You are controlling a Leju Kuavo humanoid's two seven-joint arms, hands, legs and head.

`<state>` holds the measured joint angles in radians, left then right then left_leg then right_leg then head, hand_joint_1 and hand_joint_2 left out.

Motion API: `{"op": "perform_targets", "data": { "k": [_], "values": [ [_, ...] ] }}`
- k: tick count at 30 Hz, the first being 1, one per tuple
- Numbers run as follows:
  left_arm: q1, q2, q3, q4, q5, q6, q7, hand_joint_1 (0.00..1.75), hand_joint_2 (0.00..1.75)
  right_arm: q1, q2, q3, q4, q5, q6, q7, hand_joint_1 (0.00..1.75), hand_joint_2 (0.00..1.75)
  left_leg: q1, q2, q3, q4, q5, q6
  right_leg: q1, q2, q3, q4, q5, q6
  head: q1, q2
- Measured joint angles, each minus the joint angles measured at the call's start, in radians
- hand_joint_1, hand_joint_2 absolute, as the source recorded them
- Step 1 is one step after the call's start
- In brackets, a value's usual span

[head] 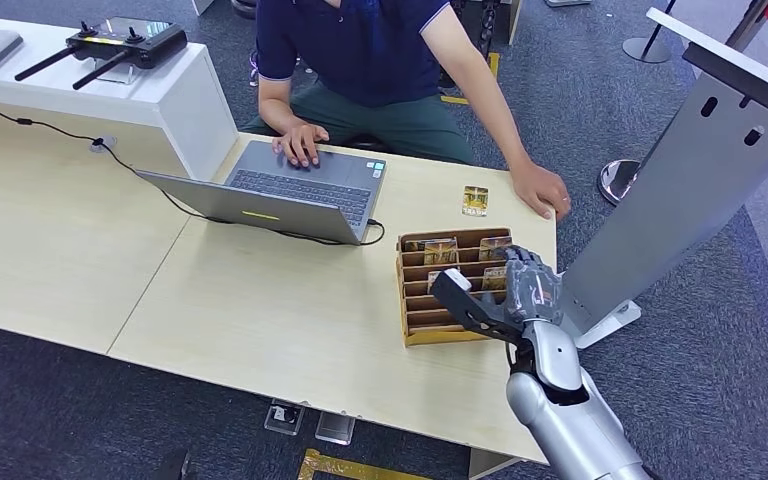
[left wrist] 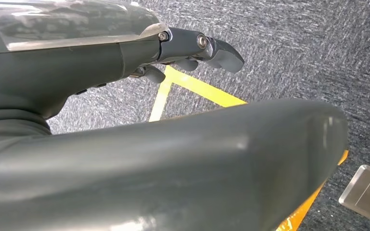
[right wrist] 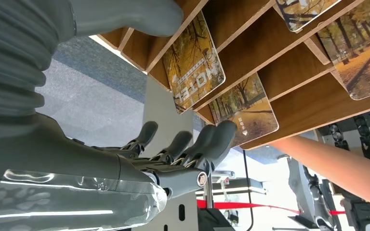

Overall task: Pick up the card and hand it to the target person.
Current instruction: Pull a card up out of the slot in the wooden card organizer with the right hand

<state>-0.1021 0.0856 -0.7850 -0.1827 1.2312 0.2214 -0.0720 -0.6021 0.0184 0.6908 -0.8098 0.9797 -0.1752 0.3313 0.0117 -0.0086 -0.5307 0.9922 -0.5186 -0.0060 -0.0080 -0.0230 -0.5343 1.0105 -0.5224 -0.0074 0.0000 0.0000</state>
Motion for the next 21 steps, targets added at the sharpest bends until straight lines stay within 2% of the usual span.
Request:
{"op": "perform_targets", "data": {
  "k": [7,12,21],
  "values": [
    [0.0,0.002,0.002,0.0,0.002,0.001,0.001,0.0,0.0,-0.006,0.004,0.0,0.009,-0.004,-0.003,-0.006,0.77,1.75,0.0,0.003,0.0,0.002,-0.001,0.0,0.0,0.002,-0.001,0.003,-0.001,0.0,0.0,0.0],
    [0.0,0.002,-0.002,0.0,-0.001,-0.002,-0.002,0.0,0.0,-0.005,-0.001,-0.003,0.004,-0.006,-0.006,-0.005,0.84,1.75,0.0,0.002,-0.001,0.002,-0.001,0.0,0.0,0.002,-0.001,0.002,-0.001,0.0,0.0,0.0],
    [0.0,0.001,-0.008,-0.001,-0.007,-0.004,0.0,0.0,0.0,0.009,-0.013,-0.007,-0.019,-0.005,-0.003,0.002,0.8,1.75,0.0,0.002,0.0,0.001,-0.001,0.0,0.0,0.002,-0.001,0.001,-0.001,0.0,0.0,0.0]
  ]
}}
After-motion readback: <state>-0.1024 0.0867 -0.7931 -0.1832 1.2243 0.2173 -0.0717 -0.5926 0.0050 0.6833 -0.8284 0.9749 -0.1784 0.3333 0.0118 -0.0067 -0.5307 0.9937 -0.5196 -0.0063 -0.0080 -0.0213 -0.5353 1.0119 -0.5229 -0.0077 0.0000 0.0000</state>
